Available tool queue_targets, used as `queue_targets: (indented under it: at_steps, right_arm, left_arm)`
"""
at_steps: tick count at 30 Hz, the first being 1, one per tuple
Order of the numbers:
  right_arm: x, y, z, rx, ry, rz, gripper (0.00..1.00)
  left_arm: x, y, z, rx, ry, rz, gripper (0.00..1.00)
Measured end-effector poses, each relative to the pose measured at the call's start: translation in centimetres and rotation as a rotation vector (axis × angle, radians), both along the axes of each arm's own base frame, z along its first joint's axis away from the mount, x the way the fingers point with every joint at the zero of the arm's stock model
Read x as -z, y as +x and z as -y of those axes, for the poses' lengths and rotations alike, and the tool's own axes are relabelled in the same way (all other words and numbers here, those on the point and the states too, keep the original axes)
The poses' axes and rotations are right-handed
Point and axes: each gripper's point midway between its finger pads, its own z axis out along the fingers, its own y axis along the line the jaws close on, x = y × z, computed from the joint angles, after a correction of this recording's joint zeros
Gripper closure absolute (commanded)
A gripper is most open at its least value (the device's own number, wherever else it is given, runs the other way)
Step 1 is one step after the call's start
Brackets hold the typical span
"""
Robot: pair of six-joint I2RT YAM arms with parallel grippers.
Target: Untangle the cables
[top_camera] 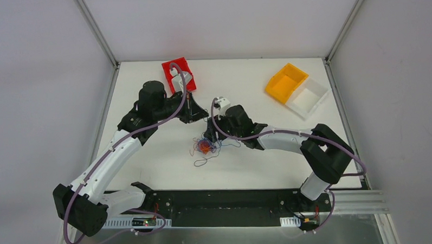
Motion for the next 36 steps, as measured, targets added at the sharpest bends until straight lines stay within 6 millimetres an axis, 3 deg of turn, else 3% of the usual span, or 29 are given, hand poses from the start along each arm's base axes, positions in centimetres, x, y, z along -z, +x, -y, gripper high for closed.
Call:
queue_targets:
  at_steps: [4, 11, 14, 16, 17, 20, 22, 24, 28, 32, 36]
  right_arm:
    - [1.5, -0.3, 0.8, 0.043, -0.018, -0.041, 0.50]
    - [5.1, -0.9, 4.1, 0.181, -0.103, -0.120, 0.98]
    - [5.7, -1.5, 6.5, 0.252, -0.145, -0.148, 1.00]
    - [4.8, -1.3, 8.0, 0.307, -0.145, -0.150, 1.00]
    - [3.9, -0.9, 8.5, 0.333, -0.131, -0.143, 0.94]
    - [1.2, 0.1, 9.8, 0.376, -0.070, -0.115, 0.54]
    - [-0.4, 0.2, 10.3, 0.368, -0.031, -0.094, 0.36]
    - [-1.3, -0.6, 10.2, 0.310, -0.011, -0.075, 0.32]
    - [-1.4, -1.8, 9.5, 0.216, -0.017, -0.070, 0.30]
    - [-1.2, -2.1, 8.8, 0.156, -0.049, -0.061, 0.28]
    - [-2.2, -2.1, 6.9, 0.079, -0.049, -0.023, 0.24]
  left_arm:
    - [-0.7, 0.0, 0.0, -0.001, 0.001, 0.006, 1.00]
    - [-2.5, 0.9, -1.4, -0.068, 0.043, 0.076, 1.00]
    - [-3.5, 1.1, -2.5, -0.108, 0.060, 0.116, 1.00]
    - [-4.0, 1.3, -3.2, -0.134, 0.074, 0.141, 1.00]
    - [-4.1, 1.4, -3.5, -0.143, 0.080, 0.150, 1.00]
    - [-4.1, 1.2, -3.7, -0.140, 0.095, 0.162, 1.00]
    - [-3.8, 0.9, -3.6, -0.116, 0.102, 0.161, 1.00]
    - [-3.5, 0.5, -3.2, -0.082, 0.102, 0.151, 1.00]
    - [-3.0, 0.2, -2.3, -0.019, 0.093, 0.127, 1.00]
    - [-3.0, -0.1, -1.6, 0.035, 0.079, 0.110, 1.00]
    - [-3.2, -0.4, -0.9, 0.081, 0.061, 0.096, 1.00]
